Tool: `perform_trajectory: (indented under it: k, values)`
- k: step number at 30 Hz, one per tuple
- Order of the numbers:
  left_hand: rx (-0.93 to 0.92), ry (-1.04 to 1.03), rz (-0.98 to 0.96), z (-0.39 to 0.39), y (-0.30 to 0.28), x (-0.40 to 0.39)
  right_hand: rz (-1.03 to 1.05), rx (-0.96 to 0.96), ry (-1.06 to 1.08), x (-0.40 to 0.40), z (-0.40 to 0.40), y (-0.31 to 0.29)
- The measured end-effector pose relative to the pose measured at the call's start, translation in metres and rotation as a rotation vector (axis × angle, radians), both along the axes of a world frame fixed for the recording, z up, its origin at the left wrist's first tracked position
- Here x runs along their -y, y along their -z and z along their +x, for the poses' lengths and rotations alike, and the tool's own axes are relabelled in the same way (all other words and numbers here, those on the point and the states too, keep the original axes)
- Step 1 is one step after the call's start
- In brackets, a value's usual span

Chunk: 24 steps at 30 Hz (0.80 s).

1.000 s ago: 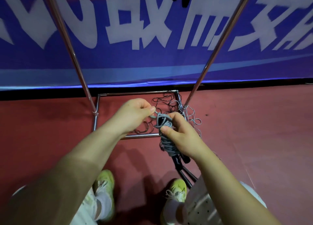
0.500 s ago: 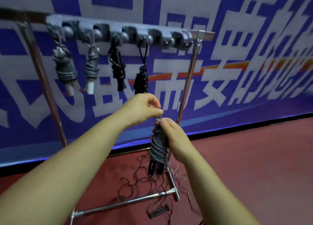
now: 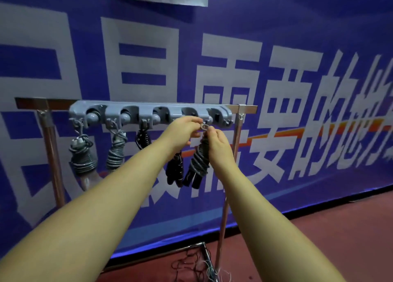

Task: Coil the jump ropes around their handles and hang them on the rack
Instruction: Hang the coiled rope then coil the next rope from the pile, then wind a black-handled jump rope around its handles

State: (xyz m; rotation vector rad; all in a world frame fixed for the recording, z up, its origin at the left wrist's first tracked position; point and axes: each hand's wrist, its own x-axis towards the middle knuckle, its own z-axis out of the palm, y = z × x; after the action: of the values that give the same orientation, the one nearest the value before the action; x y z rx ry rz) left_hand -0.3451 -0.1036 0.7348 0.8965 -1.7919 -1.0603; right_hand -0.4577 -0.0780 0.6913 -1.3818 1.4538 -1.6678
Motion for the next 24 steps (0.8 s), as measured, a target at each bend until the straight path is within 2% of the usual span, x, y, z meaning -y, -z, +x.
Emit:
perform_trajectory:
  k: [9, 13, 17, 21, 24]
  values:
    - [-0.140, 0.091, 0.075, -0.030, 0.013, 0.026, 0.048, -0.024, 0.050, 0.043, -0.020, -0.002]
    - [-0.148, 0.104, 0.048, -0.030, 0.026, 0.029, 0.105, 0.021, -0.013, 0.049, -0.022, 0.010]
    - [-0.195, 0.062, 0.018, -0.023, 0.049, 0.018, 0.067, 0.077, -0.054, 0.044, -0.022, 0.027]
    - [-0.213, -0.024, 0.015, -0.009, 0.101, -0.004, 0.089, 0.103, -0.076, 0.025, -0.022, 0.080]
    - [-0.163, -0.073, 0.101, -0.001, 0.165, -0.017, 0.200, 0.089, -0.074, 0.006, -0.022, 0.156]
